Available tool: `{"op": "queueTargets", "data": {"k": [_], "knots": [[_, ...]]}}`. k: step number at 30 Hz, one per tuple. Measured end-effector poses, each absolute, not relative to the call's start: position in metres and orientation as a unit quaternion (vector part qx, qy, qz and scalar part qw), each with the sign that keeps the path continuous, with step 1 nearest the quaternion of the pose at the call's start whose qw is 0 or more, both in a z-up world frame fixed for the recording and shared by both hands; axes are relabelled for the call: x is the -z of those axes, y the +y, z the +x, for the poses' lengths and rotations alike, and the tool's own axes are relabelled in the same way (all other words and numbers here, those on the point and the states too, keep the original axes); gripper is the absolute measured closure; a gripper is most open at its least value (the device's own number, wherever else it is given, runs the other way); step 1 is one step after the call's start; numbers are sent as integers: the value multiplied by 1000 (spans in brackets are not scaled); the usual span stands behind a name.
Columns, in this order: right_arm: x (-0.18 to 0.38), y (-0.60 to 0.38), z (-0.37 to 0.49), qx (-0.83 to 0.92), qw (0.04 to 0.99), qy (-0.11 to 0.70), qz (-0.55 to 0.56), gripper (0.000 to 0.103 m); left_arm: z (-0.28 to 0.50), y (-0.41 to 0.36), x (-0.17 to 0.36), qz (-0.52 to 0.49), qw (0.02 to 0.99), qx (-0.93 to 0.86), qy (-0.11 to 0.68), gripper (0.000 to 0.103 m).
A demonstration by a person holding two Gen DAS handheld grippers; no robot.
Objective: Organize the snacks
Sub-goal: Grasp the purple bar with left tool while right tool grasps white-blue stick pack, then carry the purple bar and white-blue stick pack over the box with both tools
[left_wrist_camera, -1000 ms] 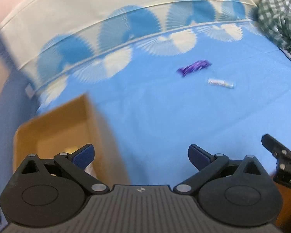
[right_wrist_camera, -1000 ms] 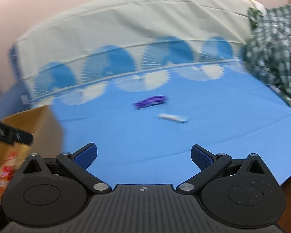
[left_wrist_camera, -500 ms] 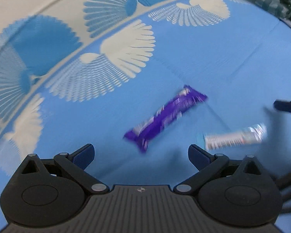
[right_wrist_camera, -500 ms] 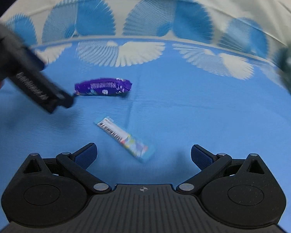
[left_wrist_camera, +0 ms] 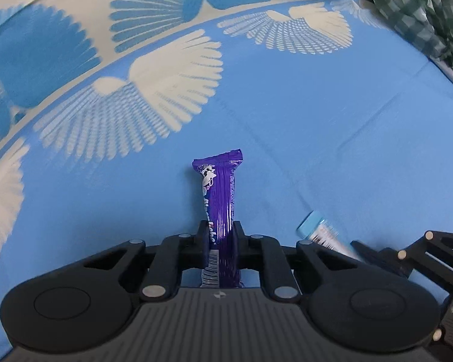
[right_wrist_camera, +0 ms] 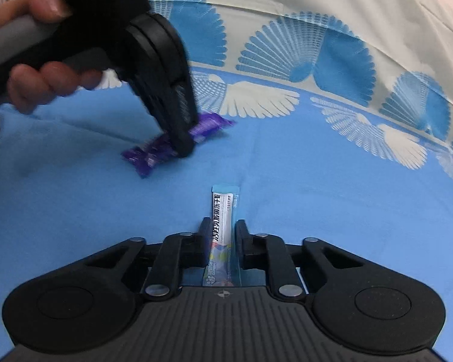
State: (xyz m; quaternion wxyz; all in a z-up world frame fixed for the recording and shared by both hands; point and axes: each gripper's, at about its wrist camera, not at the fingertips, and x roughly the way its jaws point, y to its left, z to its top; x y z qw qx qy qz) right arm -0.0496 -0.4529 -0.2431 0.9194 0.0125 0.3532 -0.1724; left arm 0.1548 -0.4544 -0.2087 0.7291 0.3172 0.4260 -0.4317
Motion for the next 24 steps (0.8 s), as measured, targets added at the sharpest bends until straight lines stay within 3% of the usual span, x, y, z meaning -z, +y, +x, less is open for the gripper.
{"op": "queueTargets", "data": {"k": [6, 12, 18, 24], "knots": [[208, -424, -78, 233, 906, 341, 94, 89, 126, -384, 156, 262, 746, 427, 440, 88], [135, -359, -119, 264, 912, 276, 151, 89, 67, -295, 84, 238, 776, 411, 414, 88], [63, -276, -160, 224, 932, 233, 164, 89, 14, -190, 28, 204, 802, 374, 419, 88], [25, -186, -186, 151, 944, 236, 174, 89, -32, -87, -15, 198, 829, 327, 407, 88]]}}
